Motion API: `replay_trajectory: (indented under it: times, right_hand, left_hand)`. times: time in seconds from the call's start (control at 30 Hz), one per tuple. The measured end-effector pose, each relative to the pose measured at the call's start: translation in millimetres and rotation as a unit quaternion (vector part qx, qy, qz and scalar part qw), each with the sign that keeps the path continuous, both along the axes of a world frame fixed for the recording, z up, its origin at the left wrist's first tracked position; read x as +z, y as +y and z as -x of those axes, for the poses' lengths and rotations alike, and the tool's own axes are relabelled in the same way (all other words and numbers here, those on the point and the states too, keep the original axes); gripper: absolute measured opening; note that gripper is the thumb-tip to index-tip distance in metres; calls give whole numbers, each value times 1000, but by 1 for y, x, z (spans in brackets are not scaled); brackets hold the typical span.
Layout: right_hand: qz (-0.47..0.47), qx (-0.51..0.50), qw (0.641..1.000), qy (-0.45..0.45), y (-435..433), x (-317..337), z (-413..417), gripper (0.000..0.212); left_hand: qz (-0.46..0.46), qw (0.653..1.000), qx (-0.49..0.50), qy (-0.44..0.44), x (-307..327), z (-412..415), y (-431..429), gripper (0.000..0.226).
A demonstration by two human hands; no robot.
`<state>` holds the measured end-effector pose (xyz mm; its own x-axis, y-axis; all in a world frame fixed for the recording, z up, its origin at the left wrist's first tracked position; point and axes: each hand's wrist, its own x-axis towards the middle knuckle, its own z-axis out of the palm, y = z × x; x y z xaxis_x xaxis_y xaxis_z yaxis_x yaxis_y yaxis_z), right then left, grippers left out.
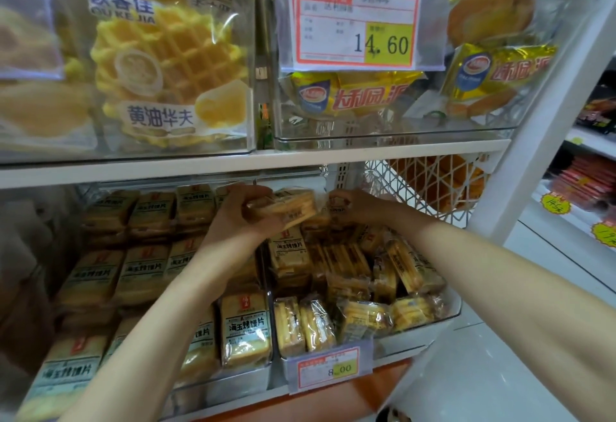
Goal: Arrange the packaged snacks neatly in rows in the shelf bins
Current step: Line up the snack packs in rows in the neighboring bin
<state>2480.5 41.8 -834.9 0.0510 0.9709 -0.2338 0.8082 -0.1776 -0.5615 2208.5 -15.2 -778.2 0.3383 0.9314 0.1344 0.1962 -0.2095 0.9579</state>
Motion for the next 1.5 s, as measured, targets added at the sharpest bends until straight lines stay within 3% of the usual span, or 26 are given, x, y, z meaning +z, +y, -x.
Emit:
replay_trajectory:
  times: [0.07,0.13,0.2,0.27,0.3,0.4,0.5,0.63,0.7,0.8,0.87,0.97,1.07,1.17,1.23,1.33,1.5]
  right_hand:
    - [-40,-30,996,-75,-8,9,6,61]
    - [-147,-70,983,-86,-27,25,19,45]
    - [-187,-90,975,78,-57,45,37,27]
    - [-119,-57,943,304,-90,62,57,34]
    - [-82,-31,923,376,-104,65,64,42]
    - [-70,15,889,453,-130,66,78,45]
    - [-102,-10,877,469,-136,61,79,54]
    - [-126,-18,877,463,-139,56,74,54]
    - [-139,-3,886,443,-141,54,72,54]
    - [-179,36,931,315,-145,55,67,63]
    - [-166,55,944,280,-149,60,64,62]
    - [-143,69,953,258,-155,64,62,56]
    - [-185,82,976,77,-158,60,64,87]
    - [-217,121,968,-43,-160,56,68,106]
    - [-261,143,947,-123,-159,53,67,106]
    - [-320,166,906,-220,-159,50,66,93]
    - [-305,129,919,-216,-155,54,59,85]
  left_hand:
    - [-16,1000,-13,10,-1,-2,-2,43]
    - [-36,999,-23,9,0,-3,-4,46]
    - [-46,998,-46,-8,2,-2,-7,50]
    - [-56,995,-77,-11,4,-1,-11,54]
    - [-62,994,-89,-8,3,-1,-13,56]
    - [-83,990,-110,-6,2,-3,-20,61]
    - [-78,992,-103,-14,0,-5,-25,70]
    - [78,986,-120,-84,-1,-7,-30,68]
    - [134,979,-100,-113,-2,-8,-29,59]
    - [156,976,-100,-118,-3,-8,-25,36]
    - [169,973,-97,-124,-2,-9,-24,21]
    - [180,970,-84,-138,-2,-12,-23,37]
    - [164,976,-83,-117,-2,-19,-28,51]
    - [148,983,-74,-81,-3,-26,-32,39]
    - [131,987,-68,-67,-2,-30,-35,30]
    - [120,990,-56,-45,-3,-33,-36,38]
    - [130,986,-91,-47,1,-27,-38,36]
